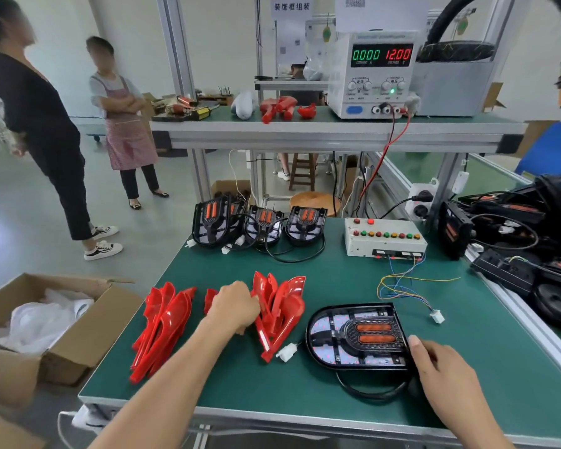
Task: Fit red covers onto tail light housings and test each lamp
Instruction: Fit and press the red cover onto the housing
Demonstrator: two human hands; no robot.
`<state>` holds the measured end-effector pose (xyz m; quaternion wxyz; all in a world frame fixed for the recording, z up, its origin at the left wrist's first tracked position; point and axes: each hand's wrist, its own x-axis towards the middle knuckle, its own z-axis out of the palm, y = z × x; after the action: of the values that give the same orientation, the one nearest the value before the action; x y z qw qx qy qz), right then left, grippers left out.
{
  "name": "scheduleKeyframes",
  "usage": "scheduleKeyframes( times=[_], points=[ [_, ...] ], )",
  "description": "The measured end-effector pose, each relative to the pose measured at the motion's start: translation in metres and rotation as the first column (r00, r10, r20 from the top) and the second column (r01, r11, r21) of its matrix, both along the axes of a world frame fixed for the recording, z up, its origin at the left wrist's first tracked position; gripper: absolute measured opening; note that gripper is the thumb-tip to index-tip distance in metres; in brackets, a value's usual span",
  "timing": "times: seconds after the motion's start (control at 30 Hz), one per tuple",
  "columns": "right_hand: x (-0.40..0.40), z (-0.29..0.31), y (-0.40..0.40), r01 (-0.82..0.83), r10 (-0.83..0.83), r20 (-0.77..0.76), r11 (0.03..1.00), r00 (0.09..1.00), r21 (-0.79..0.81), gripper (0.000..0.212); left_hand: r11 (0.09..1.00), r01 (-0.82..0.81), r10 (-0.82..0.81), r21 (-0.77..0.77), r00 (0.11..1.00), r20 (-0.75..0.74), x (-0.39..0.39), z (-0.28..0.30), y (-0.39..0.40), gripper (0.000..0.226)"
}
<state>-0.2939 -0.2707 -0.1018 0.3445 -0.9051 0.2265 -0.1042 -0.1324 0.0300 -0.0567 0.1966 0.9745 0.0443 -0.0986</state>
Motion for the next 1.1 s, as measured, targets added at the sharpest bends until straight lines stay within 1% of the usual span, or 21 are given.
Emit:
scheduleKeyframes(
  times=[0.07,0.1,0.17,0.27,0.37,0.4,0.47,0.5,0.53,0.57,0.63,0.7,0.77,0.8,0.83,0.9,0.97,1.0,1.03,1.07,1.1],
  points=[
    [-0.001,-0.001,0.000,0.004,-0.004,0.006,1.000,1.000,0.006,0.035,0.976,-0.062,0.043,-0.207,0.994,-0.098,0.004,-0.007,0.000,0.034],
    [-0.002,-0.002,-0.001,0.003,-0.003,0.014,1.000,1.000,0.011,0.034,0.944,-0.108,0.074,-0.313,0.990,-0.119,0.005,-0.011,0.001,0.032],
    [-0.002,-0.002,-0.002,0.001,-0.002,0.024,1.000,1.000,0.025,0.032,0.873,-0.184,0.137,-0.453,0.981,-0.136,0.006,-0.016,0.003,0.028],
    [-0.003,0.000,-0.002,0.005,-0.006,0.022,0.999,1.000,0.045,0.031,0.809,-0.248,0.207,-0.533,0.969,-0.136,0.003,-0.019,0.010,0.031],
    [-0.004,0.002,-0.003,0.040,-0.043,0.056,0.998,0.998,0.050,0.028,0.777,-0.242,0.267,-0.581,0.963,-0.044,-0.002,-0.010,0.016,0.033],
    [-0.005,0.003,-0.002,0.075,-0.080,0.091,0.996,0.993,0.054,0.025,0.759,-0.228,0.283,-0.610,0.959,-0.007,-0.003,-0.005,0.017,0.031],
    [-0.006,0.008,0.005,0.125,-0.137,0.233,0.990,0.963,0.067,0.015,0.694,-0.189,0.292,-0.694,0.956,0.032,-0.005,0.009,0.014,0.027],
    [-0.005,0.013,0.011,0.104,-0.116,0.321,0.993,0.940,0.055,0.011,0.646,-0.170,0.286,-0.744,0.958,0.029,-0.006,0.017,0.009,0.026],
    [-0.003,0.018,0.019,0.053,-0.058,0.392,0.998,0.918,0.023,0.013,0.581,-0.156,0.275,-0.799,0.961,0.012,-0.007,0.025,0.001,0.028],
    [0.000,0.024,0.028,-0.020,0.027,0.442,1.000,0.897,-0.021,0.015,0.507,-0.148,0.258,-0.849,0.966,-0.014,-0.008,0.033,-0.009,0.029],
    [0.010,0.038,0.048,-0.160,0.217,0.489,0.975,0.845,-0.156,0.021,0.381,-0.151,0.224,-0.912,0.972,-0.068,-0.009,0.044,-0.036,0.020],
    [0.023,0.050,0.064,-0.230,0.375,0.484,0.915,0.791,-0.332,0.035,0.297,-0.199,0.217,-0.934,0.966,-0.137,-0.011,0.050,-0.066,0.016],
    [0.037,0.057,0.072,-0.259,0.478,0.386,0.829,0.789,-0.496,0.042,0.227,-0.241,0.209,-0.944,0.958,-0.195,-0.014,0.048,-0.092,0.013],
    [0.044,0.058,0.073,-0.259,0.496,0.331,0.790,0.803,-0.556,0.041,0.205,-0.253,0.206,-0.946,0.956,-0.211,-0.016,0.047,-0.103,0.011],
    [0.049,0.057,0.072,-0.242,0.492,0.296,0.763,0.818,-0.600,0.039,0.190,-0.265,0.211,-0.945,0.951,-0.225,-0.017,0.045,-0.111,0.011],
    [0.057,0.054,0.066,-0.165,0.453,0.292,0.732,0.842,-0.661,0.032,0.171,-0.290,0.221,-0.942,0.943,-0.250,-0.023,0.040,-0.122,0.008],
    [0.061,0.050,0.058,-0.113,0.445,0.319,0.711,0.837,-0.695,0.027,0.164,-0.304,0.210,-0.938,0.940,-0.268,-0.028,0.035,-0.125,0.010],
    [0.063,0.048,0.053,-0.110,0.457,0.341,0.714,0.822,-0.692,0.025,0.176,-0.309,0.201,-0.935,0.941,-0.273,-0.030,0.035,-0.124,0.015],
    [0.065,0.047,0.047,-0.141,0.471,0.349,0.735,0.810,-0.663,0.021,0.213,-0.297,0.196,-0.931,0.946,-0.257,-0.032,0.034,-0.121,0.021],
    [0.067,0.047,0.039,-0.204,0.471,0.343,0.781,0.813,-0.590,0.017,0.291,-0.259,0.194,-0.921,0.958,-0.209,-0.034,0.031,-0.116,0.028],
    [0.070,0.048,0.029,-0.272,0.452,0.326,0.839,0.830,-0.472,0.012,0.402,-0.203,0.192,-0.893,0.972,-0.135,-0.036,0.028,-0.109,0.034]
  ],
)
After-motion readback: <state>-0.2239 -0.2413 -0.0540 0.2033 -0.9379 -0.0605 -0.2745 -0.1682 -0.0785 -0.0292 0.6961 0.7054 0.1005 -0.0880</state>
